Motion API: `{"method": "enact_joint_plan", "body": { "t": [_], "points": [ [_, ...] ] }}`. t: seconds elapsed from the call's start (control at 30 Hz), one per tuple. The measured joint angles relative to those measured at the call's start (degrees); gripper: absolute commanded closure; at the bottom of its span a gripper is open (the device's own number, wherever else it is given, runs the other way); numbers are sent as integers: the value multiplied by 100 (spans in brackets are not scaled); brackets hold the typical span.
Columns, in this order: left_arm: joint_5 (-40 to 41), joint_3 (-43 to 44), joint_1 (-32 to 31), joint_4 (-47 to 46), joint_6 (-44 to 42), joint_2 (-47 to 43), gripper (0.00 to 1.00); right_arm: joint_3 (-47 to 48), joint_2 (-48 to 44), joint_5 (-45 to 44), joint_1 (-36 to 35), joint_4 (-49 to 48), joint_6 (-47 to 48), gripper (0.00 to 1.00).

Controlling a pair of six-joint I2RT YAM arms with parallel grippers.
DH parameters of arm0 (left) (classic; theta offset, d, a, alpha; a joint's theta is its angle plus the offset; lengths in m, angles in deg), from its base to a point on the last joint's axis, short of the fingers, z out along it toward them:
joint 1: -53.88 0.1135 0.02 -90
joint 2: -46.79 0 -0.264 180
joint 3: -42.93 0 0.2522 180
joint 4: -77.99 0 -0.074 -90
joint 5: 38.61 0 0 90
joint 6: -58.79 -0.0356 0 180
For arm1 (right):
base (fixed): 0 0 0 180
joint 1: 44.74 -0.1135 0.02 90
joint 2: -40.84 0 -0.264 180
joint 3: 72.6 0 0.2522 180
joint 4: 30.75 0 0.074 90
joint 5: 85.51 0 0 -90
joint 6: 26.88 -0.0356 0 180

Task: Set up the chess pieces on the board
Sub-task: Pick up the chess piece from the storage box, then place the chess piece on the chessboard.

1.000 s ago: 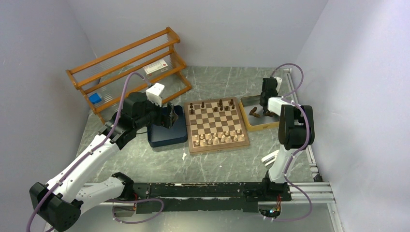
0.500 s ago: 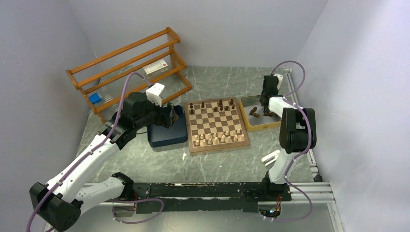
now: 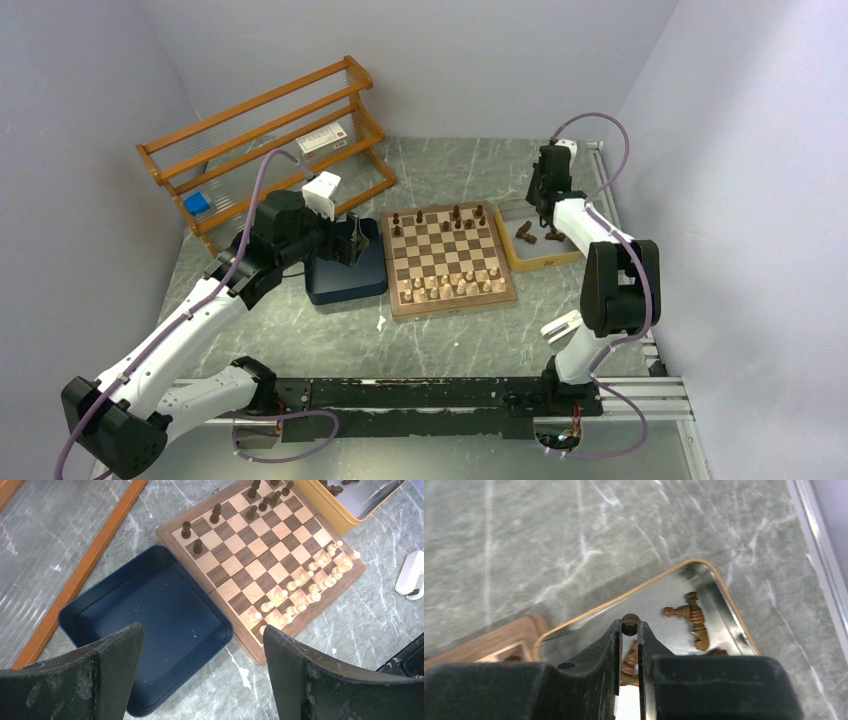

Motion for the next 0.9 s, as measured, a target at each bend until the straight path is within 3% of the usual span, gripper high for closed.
{"method": "enact_joint_plan", "body": {
  "t": [0.27, 0.53, 0.9],
  "points": [
    [0, 0, -2, 0, 0, 4, 7, 275, -203, 234, -822, 144, -151, 85],
    [0, -2, 0, 2, 0, 4, 7, 605, -240, 269, -2151, 177, -356, 85],
    [0, 0, 0, 2, 0, 2, 7, 1095, 588, 42, -3416, 92, -428, 85]
  ]
}}
